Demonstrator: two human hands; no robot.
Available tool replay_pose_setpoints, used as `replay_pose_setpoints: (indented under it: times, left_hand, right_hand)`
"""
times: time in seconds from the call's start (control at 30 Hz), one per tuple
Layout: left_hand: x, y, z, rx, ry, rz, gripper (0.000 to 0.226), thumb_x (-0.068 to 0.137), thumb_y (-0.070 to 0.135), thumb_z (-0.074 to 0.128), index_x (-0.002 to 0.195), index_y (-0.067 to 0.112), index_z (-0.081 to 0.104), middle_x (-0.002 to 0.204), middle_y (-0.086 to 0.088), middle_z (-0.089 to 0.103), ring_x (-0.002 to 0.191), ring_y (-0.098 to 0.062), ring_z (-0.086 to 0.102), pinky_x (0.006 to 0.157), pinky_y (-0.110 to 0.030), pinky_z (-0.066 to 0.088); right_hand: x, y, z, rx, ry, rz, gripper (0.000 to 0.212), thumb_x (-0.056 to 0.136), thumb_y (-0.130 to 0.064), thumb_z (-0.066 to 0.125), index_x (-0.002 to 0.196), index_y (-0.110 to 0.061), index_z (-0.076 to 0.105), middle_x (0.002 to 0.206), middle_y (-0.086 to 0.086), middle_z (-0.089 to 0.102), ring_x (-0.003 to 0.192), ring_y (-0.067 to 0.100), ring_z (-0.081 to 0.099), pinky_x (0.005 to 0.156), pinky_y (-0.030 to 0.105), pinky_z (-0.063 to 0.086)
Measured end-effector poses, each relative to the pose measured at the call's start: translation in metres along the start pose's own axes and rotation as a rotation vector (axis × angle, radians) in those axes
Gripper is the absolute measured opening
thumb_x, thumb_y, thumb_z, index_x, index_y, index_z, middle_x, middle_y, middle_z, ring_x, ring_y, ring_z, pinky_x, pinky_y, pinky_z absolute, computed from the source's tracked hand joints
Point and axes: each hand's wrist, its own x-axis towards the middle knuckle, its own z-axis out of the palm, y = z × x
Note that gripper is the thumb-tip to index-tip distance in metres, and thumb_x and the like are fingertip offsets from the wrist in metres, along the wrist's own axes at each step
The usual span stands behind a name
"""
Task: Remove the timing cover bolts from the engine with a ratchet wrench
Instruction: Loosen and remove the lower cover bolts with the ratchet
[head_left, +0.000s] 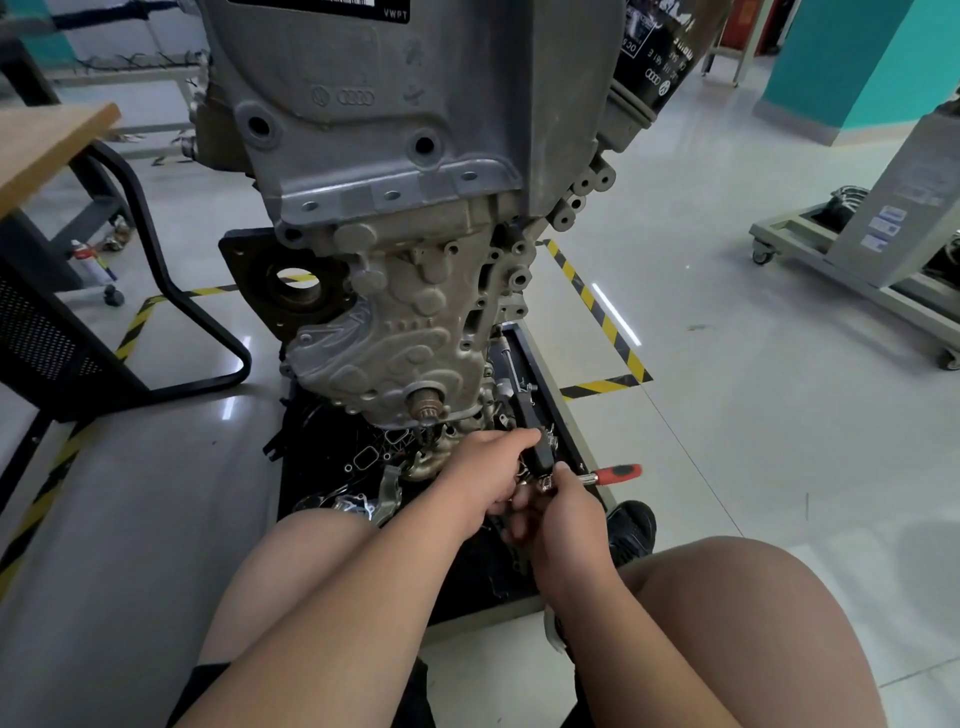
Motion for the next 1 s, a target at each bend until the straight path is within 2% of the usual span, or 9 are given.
replay_pose_setpoints:
  times: [0.07,0.13,0.3,0.43,0.67,0.77,0.87,0.93,1.0]
  left_hand:
    - [-0.0012,-0.0004,0.0009,0.021,-0.003,0.002,0.023,0.091,0.035,0.059,0.086,0.012,0.058,0.039,0.006,0.033,0.030,-0.011,0.032,0.037,-0.015,0.018]
    - [-0.0032,-0.0001,0.0018,0.047,-0.016,-0.007,0.027,0.092,0.040,0.059,0.089,0.014,0.060,0.036,0.007,0.037,0.028,-0.010,0.037,0.036,-0.013,0.020]
    - [-0.0048,-0.0006,0.0011,0.056,0.003,-0.021,0.027,0.090,0.043,0.061,0.086,0.016,0.063,0.041,0.010,0.038,0.030,-0.009,0.041,0.036,-0.013,0.025]
    - [-0.0040,-0.0020,0.0001,0.056,0.022,-0.002,0.026,0.089,0.042,0.063,0.078,0.018,0.062,0.049,0.008,0.038,0.032,-0.007,0.041,0.036,-0.012,0.027]
    - [-0.0088,-0.0002,0.0013,0.033,0.019,-0.013,0.028,0.091,0.041,0.062,0.092,0.014,0.064,0.038,0.014,0.044,0.032,-0.011,0.047,0.036,-0.012,0.031]
    - [-0.0095,-0.0005,0.0016,0.039,0.006,-0.019,0.028,0.091,0.043,0.061,0.088,0.016,0.063,0.037,0.007,0.045,0.032,-0.015,0.046,0.037,-0.013,0.030]
    - [-0.0071,-0.0021,0.0021,0.039,0.021,0.016,0.027,0.091,0.040,0.062,0.081,0.014,0.061,0.036,0.008,0.043,0.030,-0.012,0.042,0.035,-0.012,0.028]
    - [-0.0053,-0.0030,0.0031,0.044,0.028,0.040,0.027,0.091,0.039,0.063,0.079,0.014,0.062,0.037,0.009,0.043,0.030,-0.009,0.040,0.036,-0.011,0.027]
    - [-0.0033,-0.0037,0.0036,0.066,0.041,0.058,0.028,0.089,0.041,0.064,0.075,0.016,0.062,0.038,0.010,0.042,0.031,-0.008,0.039,0.037,-0.012,0.025]
  right_hand:
    - [0.0020,0.0000,-0.0004,0.107,-0.057,0.085,0.056,0.105,-0.036,0.030,0.060,-0.009,0.047,0.048,0.004,0.045,0.042,0.020,0.040,0.057,0.032,0.038]
    - [0.0028,-0.0003,-0.0006,0.202,-0.100,0.159,0.059,0.104,-0.041,0.028,0.057,-0.011,0.047,0.046,0.002,0.041,0.039,0.018,0.041,0.057,0.032,0.037]
    - [-0.0010,-0.0040,-0.0014,0.369,-0.161,0.294,0.050,0.103,-0.045,0.029,0.075,-0.009,0.049,0.046,-0.002,0.035,0.032,0.011,0.028,0.041,0.020,0.037]
    - [-0.0022,-0.0058,-0.0006,0.417,-0.177,0.331,0.048,0.102,-0.044,0.030,0.078,-0.009,0.050,0.045,-0.003,0.034,0.029,0.010,0.025,0.037,0.017,0.035]
    - [-0.0011,-0.0041,-0.0007,0.337,-0.173,0.293,0.047,0.103,-0.043,0.029,0.082,-0.009,0.053,0.047,-0.002,0.035,0.032,0.010,0.026,0.041,0.020,0.034]
    - [0.0002,-0.0026,-0.0001,0.280,-0.161,0.257,0.046,0.103,-0.044,0.029,0.077,-0.012,0.050,0.048,-0.002,0.036,0.034,0.011,0.028,0.046,0.023,0.034]
    - [0.0009,0.0017,0.0007,0.148,-0.102,0.152,0.042,0.103,-0.040,0.032,0.074,-0.014,0.048,0.048,-0.002,0.040,0.036,0.012,0.033,0.054,0.028,0.035]
    - [0.0015,0.0038,0.0004,0.072,-0.061,0.073,0.036,0.104,-0.036,0.035,0.079,-0.013,0.049,0.050,-0.002,0.044,0.037,0.012,0.036,0.054,0.029,0.038]
    - [0.0014,0.0035,0.0001,0.030,-0.036,0.001,0.023,0.104,-0.031,0.036,0.095,-0.016,0.051,0.052,-0.001,0.047,0.038,0.013,0.037,0.048,0.028,0.038]
